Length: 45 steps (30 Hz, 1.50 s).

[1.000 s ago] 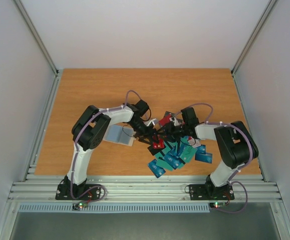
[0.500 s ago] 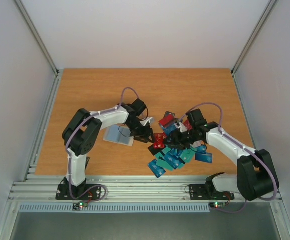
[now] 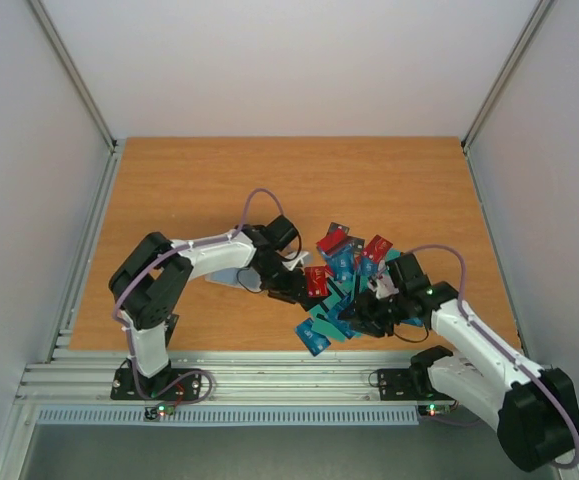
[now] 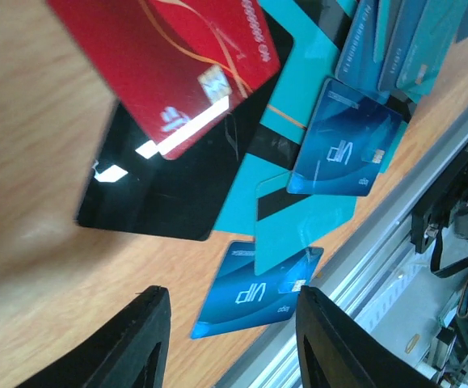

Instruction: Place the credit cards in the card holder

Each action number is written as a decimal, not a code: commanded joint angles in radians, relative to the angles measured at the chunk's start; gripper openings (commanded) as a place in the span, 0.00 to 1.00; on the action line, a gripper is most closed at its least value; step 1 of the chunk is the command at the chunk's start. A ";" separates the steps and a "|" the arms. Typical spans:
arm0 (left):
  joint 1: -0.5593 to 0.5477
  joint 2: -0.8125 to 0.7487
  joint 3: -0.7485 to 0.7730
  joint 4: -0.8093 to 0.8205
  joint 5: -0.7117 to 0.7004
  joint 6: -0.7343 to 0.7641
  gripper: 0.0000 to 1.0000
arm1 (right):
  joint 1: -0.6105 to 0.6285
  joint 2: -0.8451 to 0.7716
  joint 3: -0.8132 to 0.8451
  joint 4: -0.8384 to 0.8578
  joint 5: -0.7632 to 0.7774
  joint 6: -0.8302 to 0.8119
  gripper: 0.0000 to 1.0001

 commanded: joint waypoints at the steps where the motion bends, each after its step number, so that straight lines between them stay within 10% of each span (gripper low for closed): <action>1: -0.032 0.027 -0.012 0.068 0.022 -0.040 0.44 | 0.072 -0.118 -0.089 0.016 0.080 0.219 0.44; 23: -0.044 0.041 -0.170 0.158 0.074 -0.104 0.44 | 0.719 0.256 -0.108 0.512 0.576 0.729 0.53; 45: -0.121 0.039 -0.268 0.272 0.142 -0.180 0.43 | 0.805 0.249 -0.131 0.553 0.747 0.827 0.47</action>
